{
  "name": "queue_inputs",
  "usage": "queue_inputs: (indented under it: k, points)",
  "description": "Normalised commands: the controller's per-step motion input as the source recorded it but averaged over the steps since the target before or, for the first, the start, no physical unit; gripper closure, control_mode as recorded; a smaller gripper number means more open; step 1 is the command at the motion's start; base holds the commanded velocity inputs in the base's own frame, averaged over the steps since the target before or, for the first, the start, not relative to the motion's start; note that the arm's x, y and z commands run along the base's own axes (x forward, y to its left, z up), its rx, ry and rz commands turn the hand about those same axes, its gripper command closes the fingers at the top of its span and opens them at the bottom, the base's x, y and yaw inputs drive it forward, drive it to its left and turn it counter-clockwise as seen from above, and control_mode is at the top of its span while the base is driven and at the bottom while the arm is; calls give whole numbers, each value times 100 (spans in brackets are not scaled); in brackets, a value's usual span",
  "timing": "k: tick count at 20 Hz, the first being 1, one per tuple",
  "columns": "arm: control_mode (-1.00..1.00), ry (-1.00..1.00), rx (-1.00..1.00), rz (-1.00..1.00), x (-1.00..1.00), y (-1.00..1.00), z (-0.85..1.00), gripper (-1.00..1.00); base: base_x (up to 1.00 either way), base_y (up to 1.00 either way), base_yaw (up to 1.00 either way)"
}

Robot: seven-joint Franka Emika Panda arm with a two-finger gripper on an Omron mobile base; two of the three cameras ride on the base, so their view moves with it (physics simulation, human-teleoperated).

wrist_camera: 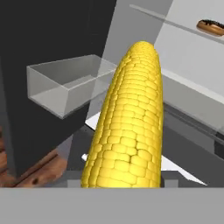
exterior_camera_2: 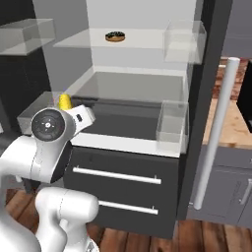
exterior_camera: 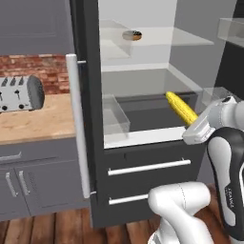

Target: Pick corn from the fridge and place it on the plate on the counter.

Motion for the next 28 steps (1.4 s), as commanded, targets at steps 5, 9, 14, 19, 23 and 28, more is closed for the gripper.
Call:
queue_inputs:
  k: [5,9,14,19,23,28]
  points:
    - [100,0,0,0,0,0,0,100,-95,65,-1]
    - [100,0,0,0,0,0,0,100,-100,11,-1]
    - [100,0,0,0,0,0,0,100,-81,45,22]
    - [100,0,0,0,0,0,0,100,-15,100,23]
    - [100,0,0,0,0,0,0,100,47,100,4]
    - [100,0,0,0,0,0,0,100,100,100,-9]
